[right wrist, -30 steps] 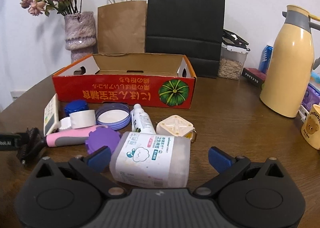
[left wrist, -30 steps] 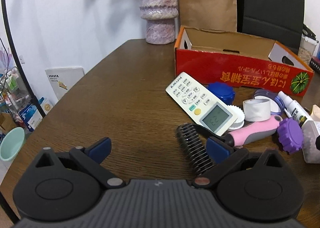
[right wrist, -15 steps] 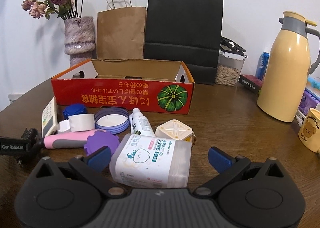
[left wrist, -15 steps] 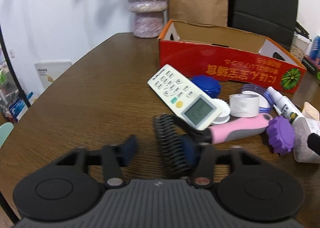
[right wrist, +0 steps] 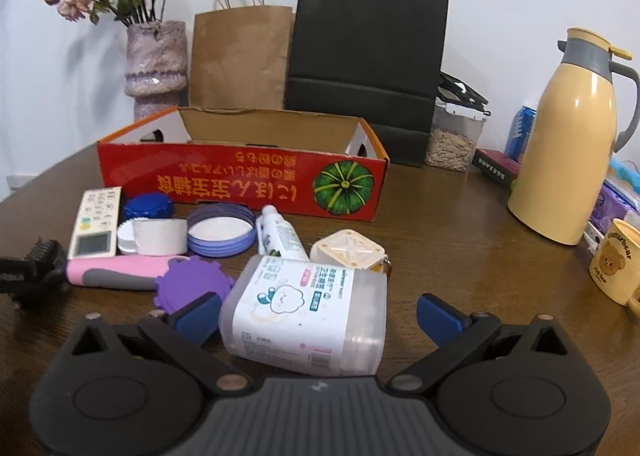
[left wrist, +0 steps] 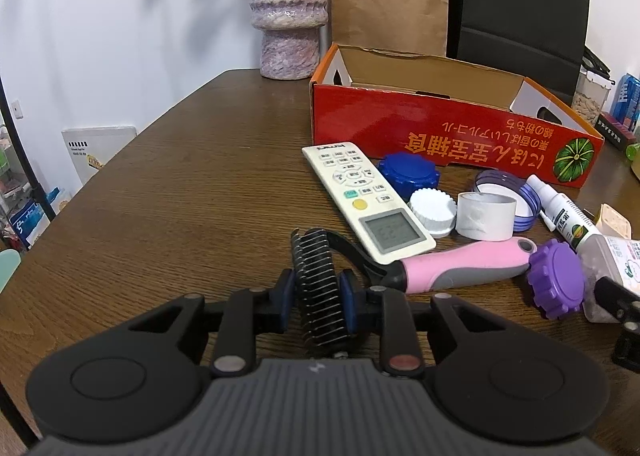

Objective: Organize rigid objects
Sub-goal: 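Close left gripper on black comb while right gripper grasps white plastic box, then carry black comb with left gripper while right gripper carries white box into cardboard box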

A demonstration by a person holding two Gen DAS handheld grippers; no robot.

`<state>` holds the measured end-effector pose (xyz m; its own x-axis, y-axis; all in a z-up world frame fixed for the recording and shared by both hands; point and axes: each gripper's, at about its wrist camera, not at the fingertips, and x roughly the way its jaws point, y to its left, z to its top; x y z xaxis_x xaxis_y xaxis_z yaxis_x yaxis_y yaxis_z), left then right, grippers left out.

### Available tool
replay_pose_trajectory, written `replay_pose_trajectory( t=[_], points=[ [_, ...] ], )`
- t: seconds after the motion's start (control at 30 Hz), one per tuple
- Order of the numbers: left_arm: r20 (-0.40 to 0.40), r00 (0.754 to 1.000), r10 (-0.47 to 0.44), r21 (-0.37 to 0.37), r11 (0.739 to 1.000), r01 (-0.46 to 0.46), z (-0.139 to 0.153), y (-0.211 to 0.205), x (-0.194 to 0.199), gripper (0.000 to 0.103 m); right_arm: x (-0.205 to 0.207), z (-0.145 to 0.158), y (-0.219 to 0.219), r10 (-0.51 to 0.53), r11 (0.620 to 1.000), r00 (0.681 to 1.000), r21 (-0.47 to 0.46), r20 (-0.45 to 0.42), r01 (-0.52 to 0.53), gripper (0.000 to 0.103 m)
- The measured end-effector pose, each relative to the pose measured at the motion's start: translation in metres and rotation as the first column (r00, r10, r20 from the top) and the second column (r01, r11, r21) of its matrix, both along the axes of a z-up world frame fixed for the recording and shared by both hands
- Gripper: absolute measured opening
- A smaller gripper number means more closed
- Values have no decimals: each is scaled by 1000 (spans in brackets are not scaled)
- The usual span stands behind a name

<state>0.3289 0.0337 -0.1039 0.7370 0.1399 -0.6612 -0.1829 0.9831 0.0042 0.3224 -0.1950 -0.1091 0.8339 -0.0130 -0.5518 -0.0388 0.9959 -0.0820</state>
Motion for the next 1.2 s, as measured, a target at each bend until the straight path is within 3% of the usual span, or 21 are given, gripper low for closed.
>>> replay_pose_trajectory(
  t=[0.2, 0.3, 0.33, 0.4, 0.57, 1.2],
  points=[
    [2, 1000, -2, 0, 1000, 2, 0, 0, -1, 25, 9, -7, -1, -60, 998, 998, -4, -17, 60, 103],
    [14, 1000, -1, -8, 1000, 1, 1, 1, -4, 25, 14, -8, -8, -72, 997, 997, 40, -41, 73, 103],
    [26, 1000, 0, -11, 1000, 1, 3, 2, -6, 24, 15, -9, -10, -72, 996, 996, 54, -45, 74, 101],
    [48, 999, 0, -16, 1000, 1, 7, 4, -11, 24, 13, -9, -14, -63, 994, 997, 87, -42, 66, 87],
    [99, 995, -1, -19, 1000, 3, 15, 5, -22, 24, 7, -4, -23, -68, 988, 998, 137, -7, 68, 83],
    [165, 986, 25, -76, 997, -12, 40, 16, -39, 25, -20, 25, -27, -34, 984, 991, 181, 132, 10, 82]
  ],
)
